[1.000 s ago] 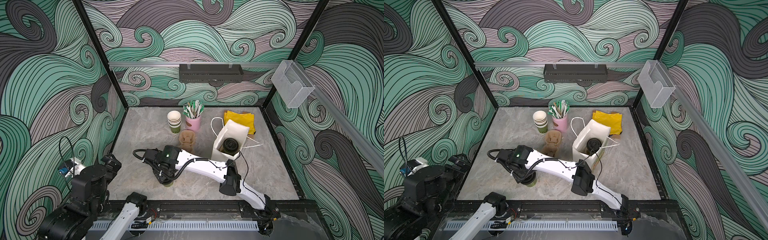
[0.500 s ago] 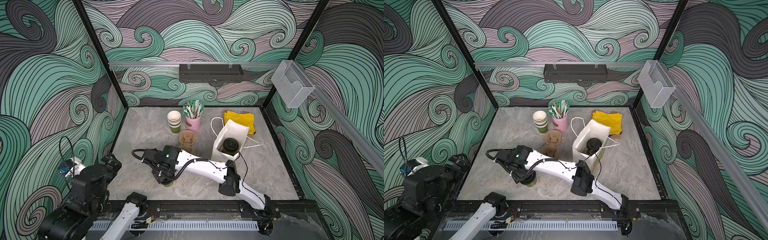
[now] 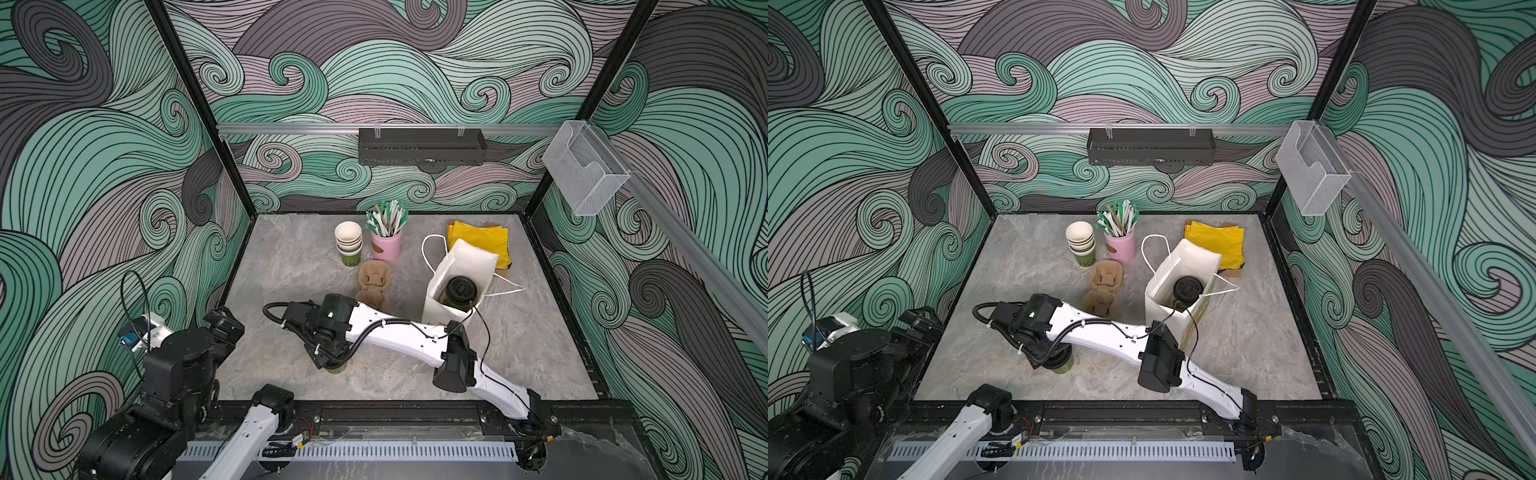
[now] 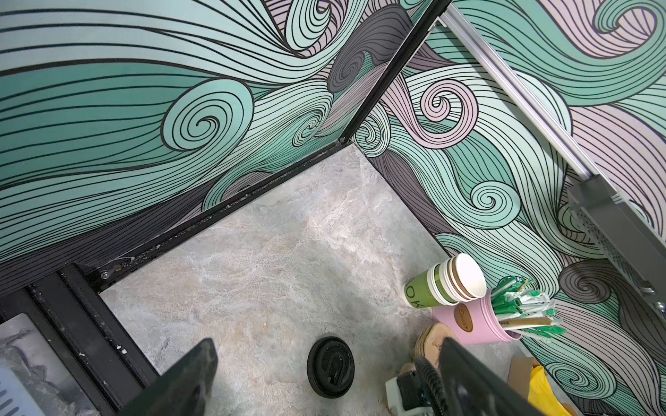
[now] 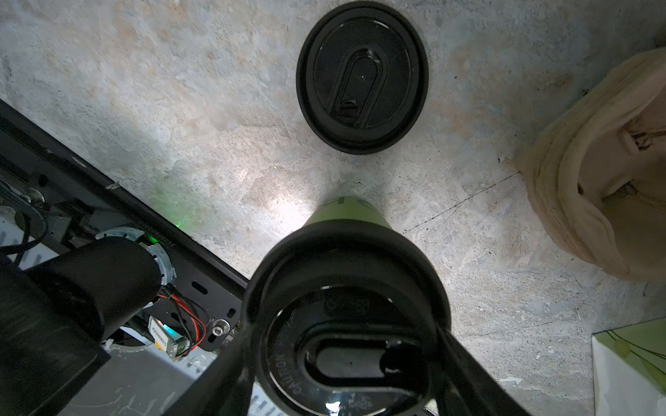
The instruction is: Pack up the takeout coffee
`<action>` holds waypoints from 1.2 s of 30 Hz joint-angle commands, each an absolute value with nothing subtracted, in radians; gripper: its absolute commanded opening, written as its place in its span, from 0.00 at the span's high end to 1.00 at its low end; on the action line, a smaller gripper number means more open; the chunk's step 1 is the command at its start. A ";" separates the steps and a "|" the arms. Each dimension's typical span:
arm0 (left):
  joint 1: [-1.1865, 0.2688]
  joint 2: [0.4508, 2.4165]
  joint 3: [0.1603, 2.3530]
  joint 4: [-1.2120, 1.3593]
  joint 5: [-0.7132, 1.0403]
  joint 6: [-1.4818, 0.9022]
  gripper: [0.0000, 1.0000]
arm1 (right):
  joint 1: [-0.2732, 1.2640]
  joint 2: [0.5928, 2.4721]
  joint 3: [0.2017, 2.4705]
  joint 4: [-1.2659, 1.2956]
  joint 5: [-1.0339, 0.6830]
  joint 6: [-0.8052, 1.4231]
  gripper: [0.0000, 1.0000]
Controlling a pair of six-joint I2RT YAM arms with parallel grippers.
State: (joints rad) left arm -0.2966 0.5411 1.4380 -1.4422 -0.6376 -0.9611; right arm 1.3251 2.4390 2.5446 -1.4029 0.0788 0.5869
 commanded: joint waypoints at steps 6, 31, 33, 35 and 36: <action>-0.292 0.558 1.444 -1.431 -0.627 -0.940 0.02 | 1.339 2.481 2.563 -1.476 0.108 0.586 0.28; -0.292 0.558 1.441 -1.426 -0.627 -0.933 0.02 | 1.347 2.473 2.558 -1.502 0.116 0.587 0.35; -0.292 0.560 1.440 -1.423 -0.622 -0.926 0.02 | 1.347 2.462 2.560 -1.502 0.116 0.591 0.36; -0.292 0.561 1.440 -1.415 -0.615 -0.917 0.02 | 1.347 2.439 2.556 -1.502 0.110 0.600 0.36; -0.291 0.564 1.440 -1.410 -0.610 -0.911 0.02 | 1.347 2.425 2.551 -1.502 0.106 0.605 0.36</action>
State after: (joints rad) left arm -0.2966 0.5415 1.4380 -1.4345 -0.6228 -0.9421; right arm 1.3380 2.4516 2.5576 -1.4433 0.0986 0.5835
